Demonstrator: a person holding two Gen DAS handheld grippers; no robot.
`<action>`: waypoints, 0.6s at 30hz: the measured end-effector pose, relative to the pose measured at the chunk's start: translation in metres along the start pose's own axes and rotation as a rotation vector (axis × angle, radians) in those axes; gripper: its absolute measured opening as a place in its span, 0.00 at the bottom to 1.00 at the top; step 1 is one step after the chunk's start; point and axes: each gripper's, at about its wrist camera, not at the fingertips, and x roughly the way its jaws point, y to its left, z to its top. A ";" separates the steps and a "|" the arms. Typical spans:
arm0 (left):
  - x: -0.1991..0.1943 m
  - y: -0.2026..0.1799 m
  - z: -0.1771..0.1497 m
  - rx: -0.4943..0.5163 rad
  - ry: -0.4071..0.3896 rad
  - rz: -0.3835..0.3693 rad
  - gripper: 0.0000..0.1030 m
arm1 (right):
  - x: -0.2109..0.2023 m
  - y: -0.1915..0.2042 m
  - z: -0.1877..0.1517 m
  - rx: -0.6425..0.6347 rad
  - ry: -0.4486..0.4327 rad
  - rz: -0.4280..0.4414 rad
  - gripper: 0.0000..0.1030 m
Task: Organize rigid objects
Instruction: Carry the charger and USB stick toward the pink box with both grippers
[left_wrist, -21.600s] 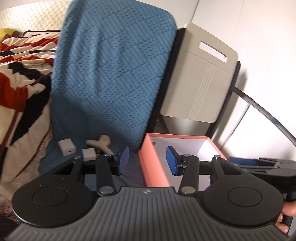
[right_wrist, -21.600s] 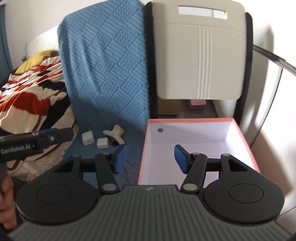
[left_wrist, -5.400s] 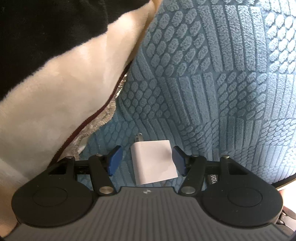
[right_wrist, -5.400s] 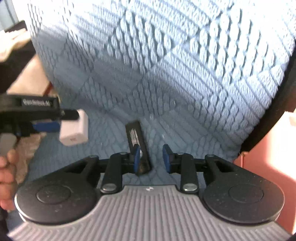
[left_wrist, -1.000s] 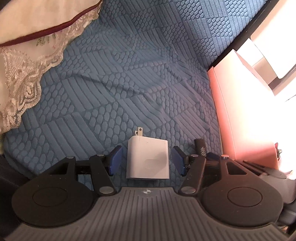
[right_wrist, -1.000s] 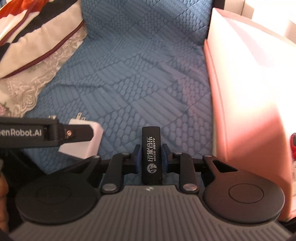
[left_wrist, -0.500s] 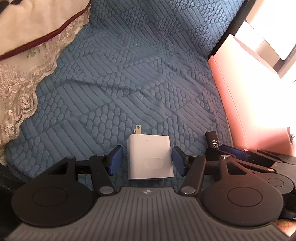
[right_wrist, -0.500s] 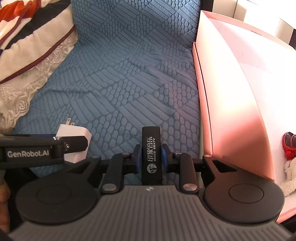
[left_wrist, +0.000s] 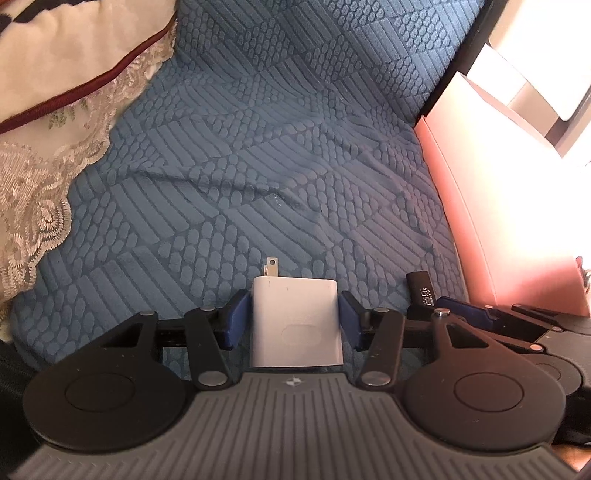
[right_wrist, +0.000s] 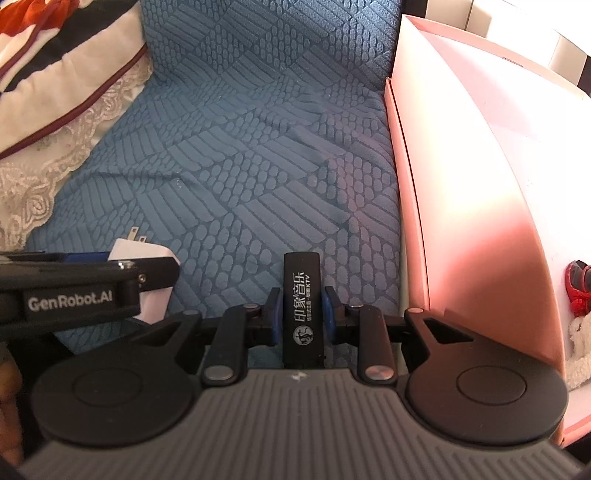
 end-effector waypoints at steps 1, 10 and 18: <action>-0.001 0.001 0.001 -0.009 -0.003 -0.006 0.56 | 0.000 0.000 0.001 -0.001 -0.003 -0.001 0.26; -0.012 0.009 0.012 -0.067 -0.030 -0.066 0.56 | -0.004 0.004 0.009 0.015 -0.017 0.003 0.26; -0.023 0.013 0.020 -0.088 -0.070 -0.108 0.54 | -0.020 0.007 0.021 0.019 -0.043 0.014 0.26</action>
